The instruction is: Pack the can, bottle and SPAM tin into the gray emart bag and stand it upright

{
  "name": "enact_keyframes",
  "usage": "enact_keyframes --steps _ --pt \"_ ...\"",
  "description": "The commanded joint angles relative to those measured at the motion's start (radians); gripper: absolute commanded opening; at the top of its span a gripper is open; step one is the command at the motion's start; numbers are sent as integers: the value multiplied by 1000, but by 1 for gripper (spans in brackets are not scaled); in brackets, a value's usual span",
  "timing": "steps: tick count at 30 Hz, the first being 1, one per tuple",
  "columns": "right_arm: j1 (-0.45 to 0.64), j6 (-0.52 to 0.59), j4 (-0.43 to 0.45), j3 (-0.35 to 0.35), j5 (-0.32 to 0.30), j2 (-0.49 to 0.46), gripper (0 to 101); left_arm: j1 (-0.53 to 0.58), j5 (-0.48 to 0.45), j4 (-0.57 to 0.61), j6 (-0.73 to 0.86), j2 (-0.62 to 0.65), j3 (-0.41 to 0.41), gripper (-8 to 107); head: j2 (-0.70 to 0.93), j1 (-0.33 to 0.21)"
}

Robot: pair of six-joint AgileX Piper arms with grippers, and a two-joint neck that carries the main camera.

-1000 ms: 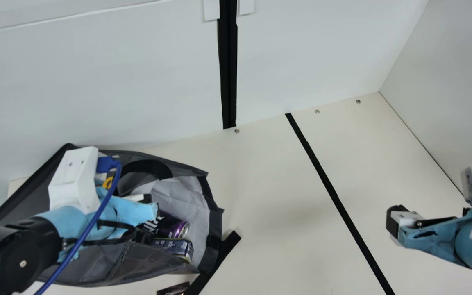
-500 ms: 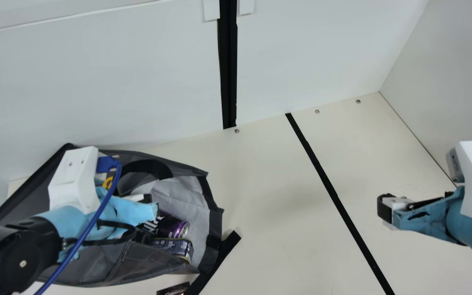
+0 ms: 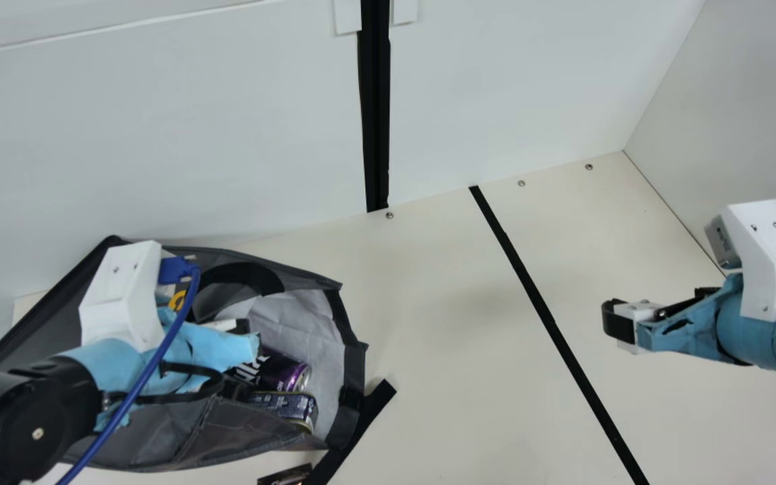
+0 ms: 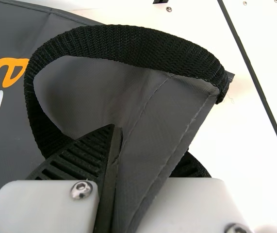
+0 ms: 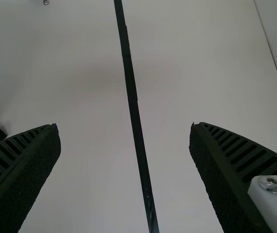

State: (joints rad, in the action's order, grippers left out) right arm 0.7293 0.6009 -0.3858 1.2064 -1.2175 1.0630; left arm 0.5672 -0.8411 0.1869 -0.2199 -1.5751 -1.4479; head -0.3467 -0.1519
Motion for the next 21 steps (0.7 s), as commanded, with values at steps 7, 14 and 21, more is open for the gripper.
enact_keyframes --steps 7,14,21 --pt "-7 79 -75 -11 10 46 95 0 0 0 0 0 0 -8 -2 -23" --pt "-36 140 -137 -57 52 83 95 0 0 0 0 0 0 -8 -2 -23" --pt "-67 201 -194 -107 93 118 95 0 0 0 0 0 0 -8 -2 -23"
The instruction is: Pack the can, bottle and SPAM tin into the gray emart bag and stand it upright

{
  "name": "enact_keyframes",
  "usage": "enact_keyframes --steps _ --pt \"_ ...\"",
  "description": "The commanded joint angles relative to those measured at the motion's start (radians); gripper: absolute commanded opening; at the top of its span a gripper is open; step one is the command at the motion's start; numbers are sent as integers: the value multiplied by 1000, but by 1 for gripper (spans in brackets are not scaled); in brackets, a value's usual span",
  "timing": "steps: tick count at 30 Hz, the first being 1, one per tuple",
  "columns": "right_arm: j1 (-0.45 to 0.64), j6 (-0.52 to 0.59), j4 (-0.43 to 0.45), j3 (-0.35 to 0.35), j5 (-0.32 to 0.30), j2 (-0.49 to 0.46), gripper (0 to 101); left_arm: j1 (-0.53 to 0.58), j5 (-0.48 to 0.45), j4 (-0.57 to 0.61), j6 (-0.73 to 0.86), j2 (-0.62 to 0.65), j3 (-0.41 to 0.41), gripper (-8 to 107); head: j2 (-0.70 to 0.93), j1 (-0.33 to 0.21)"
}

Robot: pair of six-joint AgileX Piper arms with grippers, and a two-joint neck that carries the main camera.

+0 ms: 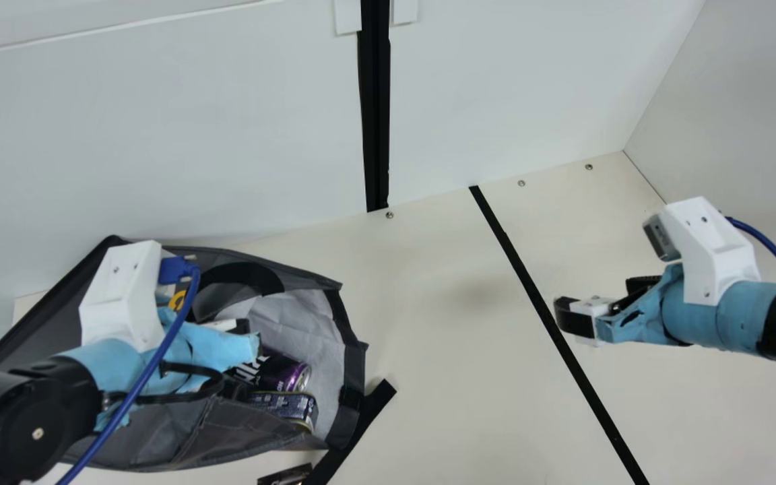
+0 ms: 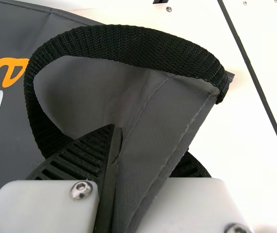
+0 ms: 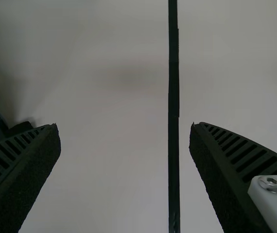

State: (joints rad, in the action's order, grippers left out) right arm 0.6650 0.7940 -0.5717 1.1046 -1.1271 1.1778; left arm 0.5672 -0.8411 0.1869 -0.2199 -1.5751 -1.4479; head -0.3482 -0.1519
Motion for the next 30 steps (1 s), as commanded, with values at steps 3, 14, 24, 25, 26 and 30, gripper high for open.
enact_keyframes --steps 3,14,24,25,26,30 --pt "-18 33 -30 -27 23 21 95 0 0 0 0 0 0 -8 -1 -23" --pt "-93 117 -108 -86 83 90 95 0 0 0 0 0 0 -8 -1 -23" --pt "-176 182 -176 -117 130 158 95 0 0 0 0 0 0 -8 -1 -23" --pt "-186 188 -183 -120 135 165 95 0 0 0 0 0 0 -8 -1 -23" --pt "-195 194 -190 -123 140 172 95 0 0 0 0 0 0 -8 -1 -23" --pt "-229 219 -217 -133 157 200 95 0 0 0 0 0 0 -8 -1 -23"
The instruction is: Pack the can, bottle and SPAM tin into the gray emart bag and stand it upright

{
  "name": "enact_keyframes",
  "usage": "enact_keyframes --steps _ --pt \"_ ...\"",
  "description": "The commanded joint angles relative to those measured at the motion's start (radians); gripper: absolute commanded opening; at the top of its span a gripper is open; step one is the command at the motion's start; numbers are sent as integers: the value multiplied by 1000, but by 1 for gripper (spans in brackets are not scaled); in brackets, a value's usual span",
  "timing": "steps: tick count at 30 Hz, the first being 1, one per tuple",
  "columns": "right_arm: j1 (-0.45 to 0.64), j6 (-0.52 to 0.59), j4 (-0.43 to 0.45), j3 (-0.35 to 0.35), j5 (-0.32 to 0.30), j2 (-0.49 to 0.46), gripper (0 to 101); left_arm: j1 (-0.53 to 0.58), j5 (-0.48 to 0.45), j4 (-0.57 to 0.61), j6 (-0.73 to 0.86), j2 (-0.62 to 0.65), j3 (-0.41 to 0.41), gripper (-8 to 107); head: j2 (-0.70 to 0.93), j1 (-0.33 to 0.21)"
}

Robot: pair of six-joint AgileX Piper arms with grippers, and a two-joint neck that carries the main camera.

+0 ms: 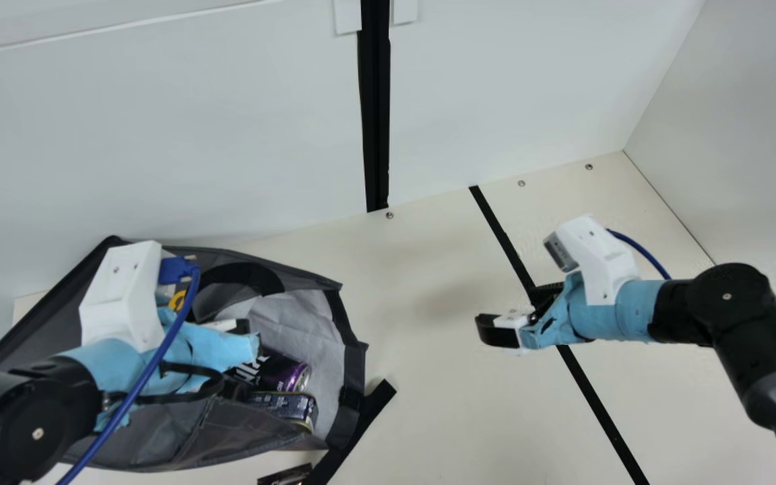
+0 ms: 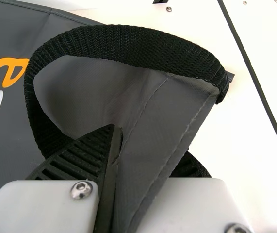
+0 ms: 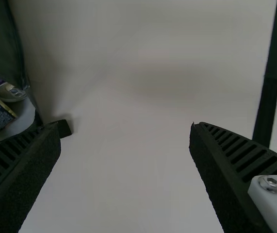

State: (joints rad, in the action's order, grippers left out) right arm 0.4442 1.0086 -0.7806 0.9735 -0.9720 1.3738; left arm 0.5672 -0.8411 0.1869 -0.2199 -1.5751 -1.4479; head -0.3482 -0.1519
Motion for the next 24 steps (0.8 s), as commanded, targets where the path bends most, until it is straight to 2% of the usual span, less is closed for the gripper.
enact_keyframes --steps 1,24 --pt "-17 10 -15 -4 6 11 95 0 0 0 0 0 0 -8 -1 -23" --pt "-226 103 -162 -39 89 156 95 0 0 0 0 0 0 -8 -1 -23"
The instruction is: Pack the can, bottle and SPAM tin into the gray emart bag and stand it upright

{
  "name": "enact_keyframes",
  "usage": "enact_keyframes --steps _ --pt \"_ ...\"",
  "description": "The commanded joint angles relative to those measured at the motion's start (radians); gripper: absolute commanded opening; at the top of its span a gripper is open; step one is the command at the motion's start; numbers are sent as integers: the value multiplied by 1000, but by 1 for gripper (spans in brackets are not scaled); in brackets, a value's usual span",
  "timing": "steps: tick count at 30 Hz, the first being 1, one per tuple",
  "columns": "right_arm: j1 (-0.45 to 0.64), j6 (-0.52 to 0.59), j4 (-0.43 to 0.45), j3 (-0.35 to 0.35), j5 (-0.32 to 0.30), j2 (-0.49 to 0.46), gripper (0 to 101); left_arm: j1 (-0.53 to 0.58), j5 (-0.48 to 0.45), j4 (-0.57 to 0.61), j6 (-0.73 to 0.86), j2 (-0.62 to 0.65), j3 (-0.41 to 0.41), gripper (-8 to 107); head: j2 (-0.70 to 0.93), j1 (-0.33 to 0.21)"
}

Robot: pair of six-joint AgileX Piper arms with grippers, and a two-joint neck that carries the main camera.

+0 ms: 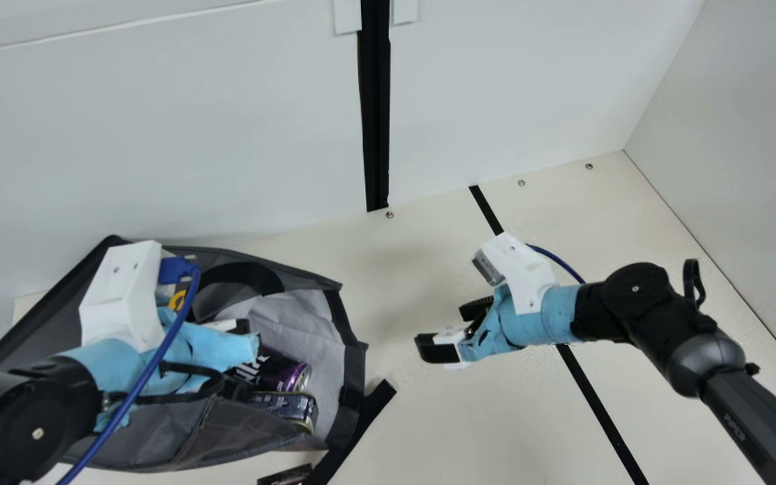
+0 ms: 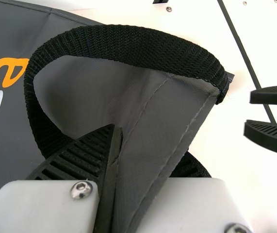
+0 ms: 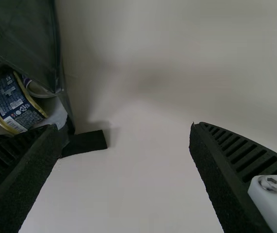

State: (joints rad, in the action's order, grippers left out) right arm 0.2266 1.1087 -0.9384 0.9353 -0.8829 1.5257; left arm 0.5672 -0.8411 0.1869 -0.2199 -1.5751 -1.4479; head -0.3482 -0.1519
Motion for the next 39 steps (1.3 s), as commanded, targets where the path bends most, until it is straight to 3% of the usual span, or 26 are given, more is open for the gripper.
enact_keyframes --steps 1,15,39 --pt "-18 6 -10 -2 2 10 95 0 0 0 0 0 0 -8 -1 -23" --pt "-137 48 -86 5 34 97 95 0 0 0 0 0 0 -8 -1 -23" --pt "-293 114 -205 101 55 274 95 0 0 0 0 0 0 -8 -1 -23"
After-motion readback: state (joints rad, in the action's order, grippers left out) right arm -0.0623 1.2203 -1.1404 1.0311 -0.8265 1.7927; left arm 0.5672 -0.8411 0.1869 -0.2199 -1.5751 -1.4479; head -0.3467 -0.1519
